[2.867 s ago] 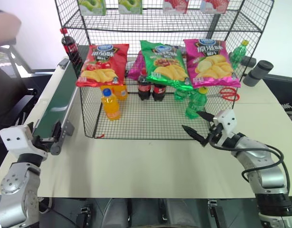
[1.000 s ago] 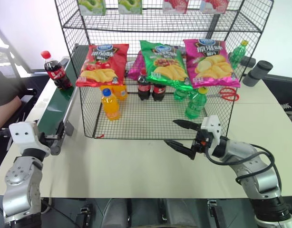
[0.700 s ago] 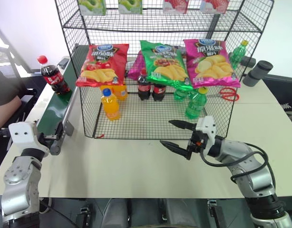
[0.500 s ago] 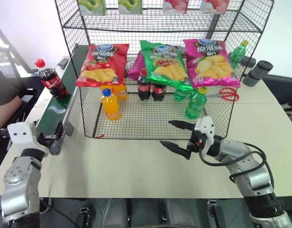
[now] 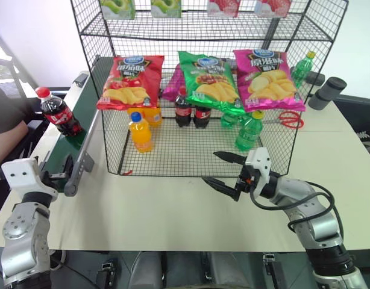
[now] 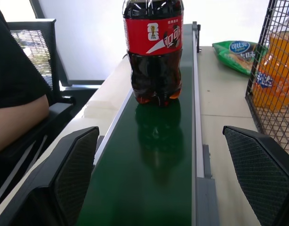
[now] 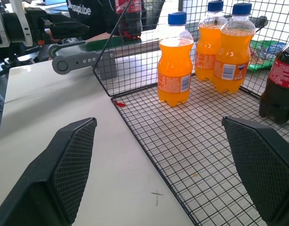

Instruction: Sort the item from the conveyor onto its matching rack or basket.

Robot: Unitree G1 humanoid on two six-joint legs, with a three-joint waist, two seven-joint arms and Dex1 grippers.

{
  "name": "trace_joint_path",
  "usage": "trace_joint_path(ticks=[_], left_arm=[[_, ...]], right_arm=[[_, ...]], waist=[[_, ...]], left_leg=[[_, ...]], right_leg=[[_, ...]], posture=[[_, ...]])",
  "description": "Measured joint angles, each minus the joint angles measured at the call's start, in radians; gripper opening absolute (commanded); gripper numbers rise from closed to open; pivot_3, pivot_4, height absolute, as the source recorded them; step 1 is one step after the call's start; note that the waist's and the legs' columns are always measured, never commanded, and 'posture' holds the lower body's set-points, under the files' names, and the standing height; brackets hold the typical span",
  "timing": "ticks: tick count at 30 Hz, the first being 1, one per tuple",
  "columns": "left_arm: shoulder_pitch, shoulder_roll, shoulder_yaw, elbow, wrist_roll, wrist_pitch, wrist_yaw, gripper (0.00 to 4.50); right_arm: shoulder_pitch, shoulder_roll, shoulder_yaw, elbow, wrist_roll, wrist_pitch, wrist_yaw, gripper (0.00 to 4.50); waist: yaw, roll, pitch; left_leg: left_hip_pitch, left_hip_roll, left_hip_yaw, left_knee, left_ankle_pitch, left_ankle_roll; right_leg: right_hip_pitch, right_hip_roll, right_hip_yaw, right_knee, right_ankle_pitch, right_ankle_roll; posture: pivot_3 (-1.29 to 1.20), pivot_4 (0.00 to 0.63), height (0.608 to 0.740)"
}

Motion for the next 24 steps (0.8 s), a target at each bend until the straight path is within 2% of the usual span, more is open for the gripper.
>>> trace_joint_path(ticks=[24], left_arm=[[0.024, 0.020, 0.038, 0.013, -0.019, -0.020, -0.004, 4.50]], right_arm=[[-0.028, 0.001, 0.001, -0.026, 0.005, 0.074, -0.029, 4.43]], waist=[[-0.001, 0.000, 0.000]], left_leg=[[-0.001, 0.000, 0.000, -0.001, 0.000, 0.000]], right_leg=[[-0.002, -0.001, 0.000, 0.000, -0.001, -0.003]], posture=[[0.00, 0.150, 0.734]])
